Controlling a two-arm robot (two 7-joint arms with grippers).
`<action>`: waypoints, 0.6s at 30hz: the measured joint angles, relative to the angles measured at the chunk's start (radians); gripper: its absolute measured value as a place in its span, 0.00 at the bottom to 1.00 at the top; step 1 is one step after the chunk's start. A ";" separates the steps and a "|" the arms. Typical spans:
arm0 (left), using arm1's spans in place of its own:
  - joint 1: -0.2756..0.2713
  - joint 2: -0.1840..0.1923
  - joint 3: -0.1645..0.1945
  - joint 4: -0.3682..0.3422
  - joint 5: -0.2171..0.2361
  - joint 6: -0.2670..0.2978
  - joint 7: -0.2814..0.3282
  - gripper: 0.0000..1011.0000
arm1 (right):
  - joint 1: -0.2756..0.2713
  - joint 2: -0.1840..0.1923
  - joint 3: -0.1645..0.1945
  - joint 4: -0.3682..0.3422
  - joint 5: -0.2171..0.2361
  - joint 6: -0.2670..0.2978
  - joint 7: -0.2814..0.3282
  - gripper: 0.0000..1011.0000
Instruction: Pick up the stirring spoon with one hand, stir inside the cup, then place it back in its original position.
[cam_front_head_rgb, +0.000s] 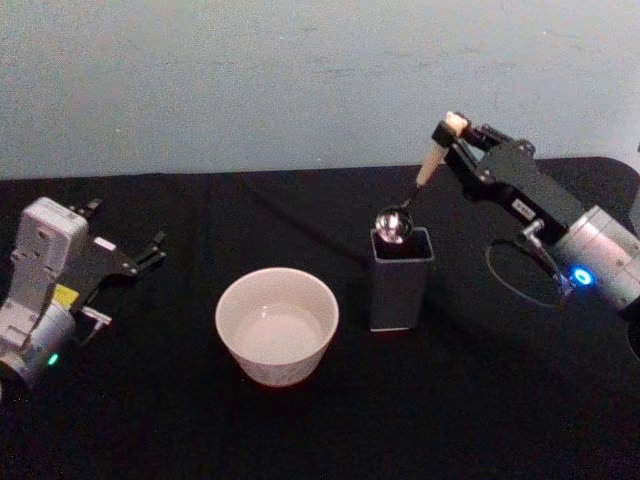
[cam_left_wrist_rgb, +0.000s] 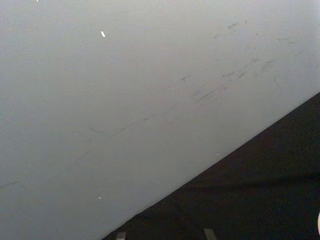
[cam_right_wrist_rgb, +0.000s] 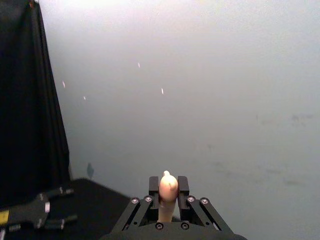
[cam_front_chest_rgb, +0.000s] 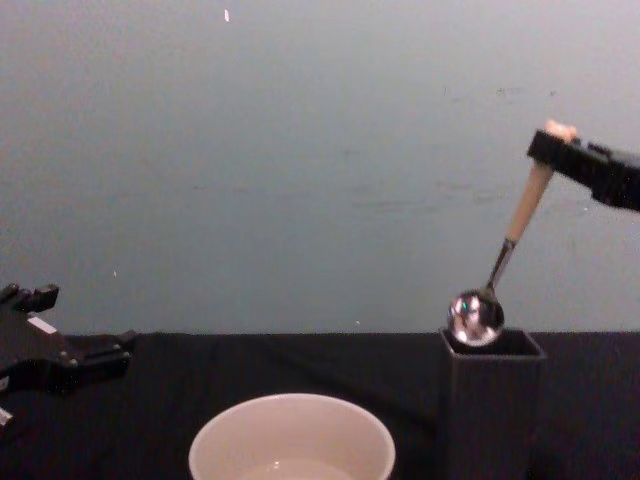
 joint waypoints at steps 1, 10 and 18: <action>0.000 0.000 0.000 0.000 0.000 0.000 0.000 0.99 | 0.003 -0.003 0.000 -0.001 0.002 -0.002 0.000 0.21; 0.000 0.000 0.000 0.000 0.000 0.000 0.000 0.99 | 0.043 -0.036 -0.028 0.001 0.011 -0.016 0.008 0.21; 0.000 0.000 0.000 0.000 0.000 0.000 0.000 0.99 | 0.066 -0.058 -0.095 0.019 -0.030 -0.022 0.022 0.21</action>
